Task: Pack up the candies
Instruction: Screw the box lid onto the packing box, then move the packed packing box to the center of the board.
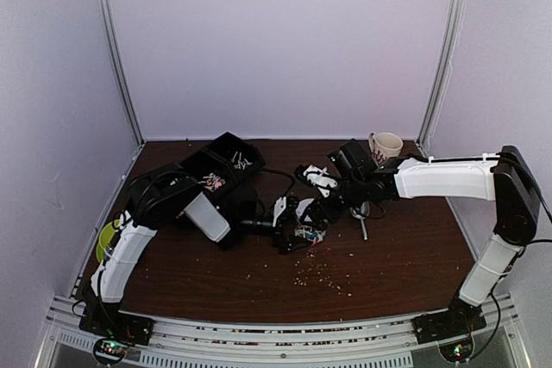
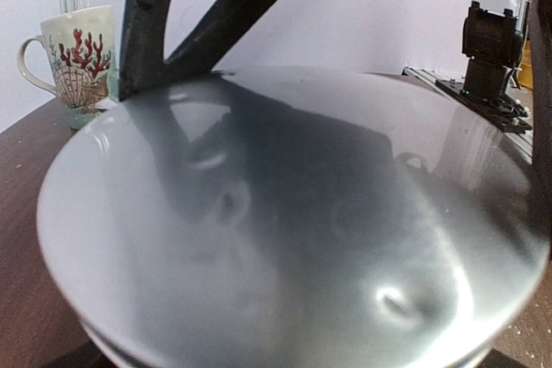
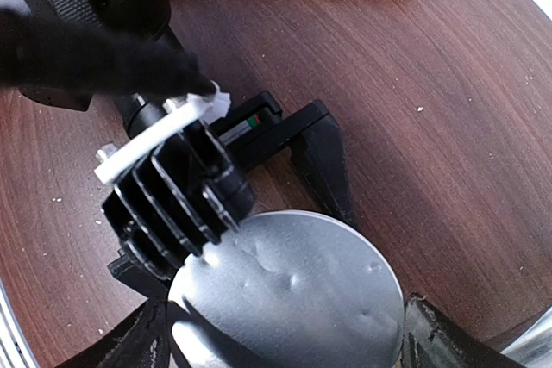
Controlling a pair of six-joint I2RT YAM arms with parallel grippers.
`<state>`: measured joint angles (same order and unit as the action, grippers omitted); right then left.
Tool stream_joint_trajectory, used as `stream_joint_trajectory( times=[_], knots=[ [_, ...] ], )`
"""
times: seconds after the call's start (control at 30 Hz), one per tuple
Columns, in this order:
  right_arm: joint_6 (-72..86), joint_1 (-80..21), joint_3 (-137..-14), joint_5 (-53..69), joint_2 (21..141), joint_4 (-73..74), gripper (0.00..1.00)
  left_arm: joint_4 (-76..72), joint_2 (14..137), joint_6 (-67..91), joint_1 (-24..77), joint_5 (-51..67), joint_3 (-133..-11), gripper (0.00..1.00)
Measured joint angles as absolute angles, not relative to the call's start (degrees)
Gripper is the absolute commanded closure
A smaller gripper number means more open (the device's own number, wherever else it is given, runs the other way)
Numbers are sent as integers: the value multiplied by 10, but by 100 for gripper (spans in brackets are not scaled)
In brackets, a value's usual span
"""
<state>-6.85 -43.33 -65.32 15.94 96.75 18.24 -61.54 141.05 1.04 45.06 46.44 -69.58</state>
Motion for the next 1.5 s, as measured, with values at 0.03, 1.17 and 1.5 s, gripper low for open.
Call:
stream_joint_trajectory(
  times=[0.03,1.17,1.5],
  knots=[
    [-67,-433,-653,158,967,181,17,-624,1411,14,450,461,-691,2],
    [-33,-365,-885,71,1141,221,13,-603,1240,62,427,223,-503,2],
    [-33,-317,-1080,58,1266,287,9,-466,1089,80,431,135,-483,2]
  ],
)
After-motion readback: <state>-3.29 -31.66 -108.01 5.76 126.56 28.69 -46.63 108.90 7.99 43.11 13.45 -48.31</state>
